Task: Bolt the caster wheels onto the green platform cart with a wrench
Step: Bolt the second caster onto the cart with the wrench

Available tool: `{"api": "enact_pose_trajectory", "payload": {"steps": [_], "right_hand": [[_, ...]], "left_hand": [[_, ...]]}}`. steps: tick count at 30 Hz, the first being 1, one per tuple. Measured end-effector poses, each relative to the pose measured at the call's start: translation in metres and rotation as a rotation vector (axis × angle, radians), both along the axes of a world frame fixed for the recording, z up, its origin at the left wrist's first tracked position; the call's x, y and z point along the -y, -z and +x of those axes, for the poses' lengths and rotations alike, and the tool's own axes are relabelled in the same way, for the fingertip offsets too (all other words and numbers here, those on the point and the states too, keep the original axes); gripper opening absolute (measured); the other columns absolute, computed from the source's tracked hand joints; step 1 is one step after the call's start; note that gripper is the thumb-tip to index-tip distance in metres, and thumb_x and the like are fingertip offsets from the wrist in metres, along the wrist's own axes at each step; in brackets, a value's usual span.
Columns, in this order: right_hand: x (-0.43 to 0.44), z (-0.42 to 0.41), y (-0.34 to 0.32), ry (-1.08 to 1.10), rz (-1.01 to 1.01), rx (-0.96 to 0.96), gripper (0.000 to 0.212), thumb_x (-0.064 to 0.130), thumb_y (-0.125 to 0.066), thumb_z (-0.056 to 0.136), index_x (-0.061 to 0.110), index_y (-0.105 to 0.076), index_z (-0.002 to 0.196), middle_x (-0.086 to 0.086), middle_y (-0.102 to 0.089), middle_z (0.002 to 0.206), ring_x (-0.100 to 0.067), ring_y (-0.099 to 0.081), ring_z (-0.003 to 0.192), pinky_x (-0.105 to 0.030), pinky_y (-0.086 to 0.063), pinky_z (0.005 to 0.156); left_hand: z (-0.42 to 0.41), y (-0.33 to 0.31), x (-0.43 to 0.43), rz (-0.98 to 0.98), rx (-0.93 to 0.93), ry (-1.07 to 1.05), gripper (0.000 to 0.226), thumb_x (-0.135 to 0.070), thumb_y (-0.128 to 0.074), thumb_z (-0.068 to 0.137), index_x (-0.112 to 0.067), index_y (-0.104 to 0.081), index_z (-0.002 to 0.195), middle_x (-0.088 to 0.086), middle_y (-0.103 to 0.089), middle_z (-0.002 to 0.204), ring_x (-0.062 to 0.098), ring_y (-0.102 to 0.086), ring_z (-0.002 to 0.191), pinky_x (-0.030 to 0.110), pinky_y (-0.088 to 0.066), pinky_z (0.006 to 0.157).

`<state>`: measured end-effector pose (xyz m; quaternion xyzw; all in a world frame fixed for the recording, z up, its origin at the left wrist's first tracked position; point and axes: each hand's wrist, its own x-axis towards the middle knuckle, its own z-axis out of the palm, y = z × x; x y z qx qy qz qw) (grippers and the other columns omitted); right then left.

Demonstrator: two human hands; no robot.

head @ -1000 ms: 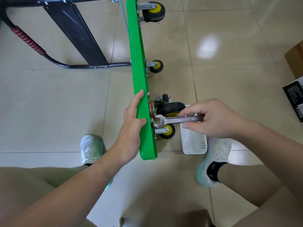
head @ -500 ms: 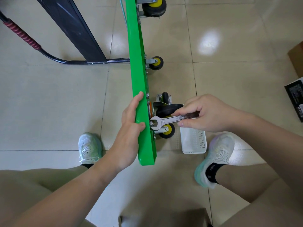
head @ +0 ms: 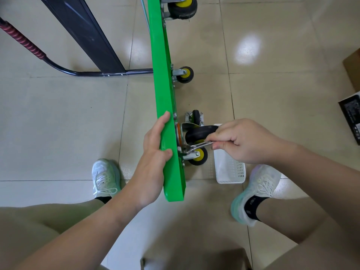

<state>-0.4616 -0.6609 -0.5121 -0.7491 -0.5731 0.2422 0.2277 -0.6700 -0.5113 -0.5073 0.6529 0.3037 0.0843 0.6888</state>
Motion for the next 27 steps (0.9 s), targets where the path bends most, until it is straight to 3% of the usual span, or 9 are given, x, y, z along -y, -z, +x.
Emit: {"api": "enact_pose_trajectory", "payload": {"steps": [4, 8, 13, 16, 19, 27], "right_hand": [[0.001, -0.007, 0.004, -0.030, 0.020, 0.003, 0.029, 0.044, -0.060, 0.085, 0.031, -0.078, 0.103, 0.017, -0.070, 0.085, 0.001, -0.059, 0.081, -0.018, -0.042, 0.077], [0.005, -0.003, 0.003, 0.093, 0.090, -0.034, 0.026, 0.031, -0.072, 0.080, 0.025, -0.079, 0.104, 0.014, -0.072, 0.085, -0.002, -0.060, 0.083, -0.029, -0.051, 0.074], [0.006, 0.004, 0.001, 0.176, 0.131, -0.068, 0.026, 0.021, -0.081, 0.077, 0.023, -0.079, 0.104, 0.029, -0.064, 0.078, 0.008, -0.060, 0.078, -0.010, -0.042, 0.071], [0.005, 0.002, 0.001, 0.223, 0.088, -0.150, 0.032, 0.016, -0.084, 0.077, 0.026, -0.078, 0.107, 0.022, -0.071, 0.083, 0.004, -0.067, 0.081, -0.024, -0.053, 0.077], [0.005, 0.000, -0.001, 0.257, 0.075, -0.263, 0.029, 0.010, -0.084, 0.076, 0.027, -0.078, 0.097, 0.015, -0.076, 0.084, -0.004, -0.072, 0.081, -0.040, -0.058, 0.081], [0.002, -0.005, -0.002, 0.249, 0.038, -0.289, 0.022, 0.016, -0.084, 0.077, 0.034, -0.077, 0.088, 0.011, -0.074, 0.078, -0.015, -0.070, 0.073, -0.042, -0.056, 0.071]], "left_hand": [[-0.003, 0.002, -0.002, 0.039, 0.006, 0.022, 0.080, -0.027, -0.045, 0.072, -0.070, -0.039, 0.139, -0.012, -0.033, 0.160, 0.010, -0.036, 0.148, 0.048, -0.032, 0.123], [-0.003, 0.002, -0.002, 0.044, 0.007, 0.028, 0.082, -0.019, -0.042, 0.076, -0.071, -0.039, 0.139, -0.013, -0.033, 0.160, 0.011, -0.036, 0.148, 0.049, -0.032, 0.123], [-0.002, 0.003, -0.002, 0.033, -0.004, 0.016, 0.085, -0.015, -0.041, 0.074, -0.071, -0.040, 0.138, -0.013, -0.034, 0.159, 0.011, -0.037, 0.148, 0.050, -0.032, 0.122], [-0.002, 0.003, -0.001, 0.031, 0.000, -0.004, 0.084, -0.016, -0.041, 0.073, -0.073, -0.041, 0.135, -0.012, -0.035, 0.159, 0.011, -0.037, 0.148, 0.050, -0.031, 0.123], [-0.003, 0.003, -0.001, 0.029, 0.000, 0.001, 0.084, -0.018, -0.042, 0.074, -0.072, -0.040, 0.137, -0.011, -0.035, 0.160, 0.013, -0.037, 0.148, 0.051, -0.031, 0.123], [0.000, 0.000, 0.002, 0.008, 0.009, -0.006, 0.084, -0.014, -0.040, 0.074, -0.074, -0.045, 0.132, -0.009, -0.035, 0.159, 0.013, -0.039, 0.146, 0.049, -0.037, 0.120]]}}
